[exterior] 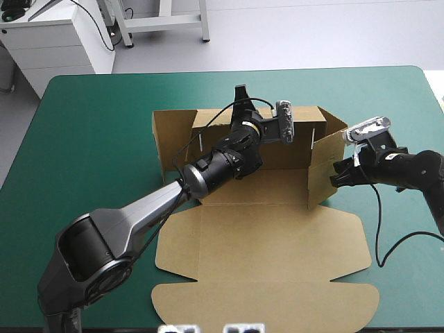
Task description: Fold the box
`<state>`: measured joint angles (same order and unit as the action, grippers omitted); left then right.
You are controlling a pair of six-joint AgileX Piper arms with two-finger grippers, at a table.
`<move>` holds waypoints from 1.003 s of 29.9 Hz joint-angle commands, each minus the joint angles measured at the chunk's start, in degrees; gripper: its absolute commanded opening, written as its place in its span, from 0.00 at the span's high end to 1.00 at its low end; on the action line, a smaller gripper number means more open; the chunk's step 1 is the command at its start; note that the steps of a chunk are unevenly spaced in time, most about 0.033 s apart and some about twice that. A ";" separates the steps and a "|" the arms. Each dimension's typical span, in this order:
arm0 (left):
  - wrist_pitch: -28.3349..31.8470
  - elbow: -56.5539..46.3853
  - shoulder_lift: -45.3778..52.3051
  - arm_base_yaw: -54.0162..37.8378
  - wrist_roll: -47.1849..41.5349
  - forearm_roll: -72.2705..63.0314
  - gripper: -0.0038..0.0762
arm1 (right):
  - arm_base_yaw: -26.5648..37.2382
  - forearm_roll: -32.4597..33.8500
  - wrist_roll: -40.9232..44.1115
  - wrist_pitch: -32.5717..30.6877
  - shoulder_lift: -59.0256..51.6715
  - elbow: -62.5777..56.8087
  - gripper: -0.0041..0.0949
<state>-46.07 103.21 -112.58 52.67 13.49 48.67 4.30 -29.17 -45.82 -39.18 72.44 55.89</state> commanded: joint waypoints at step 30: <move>-2.12 1.15 3.37 0.17 0.35 -1.03 0.96 | 0.12 -26.21 -23.12 -3.23 8.56 1.43 0.30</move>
<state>-46.63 103.21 -112.58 52.67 14.56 48.67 4.30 -50.92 -67.87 -43.35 81.01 55.89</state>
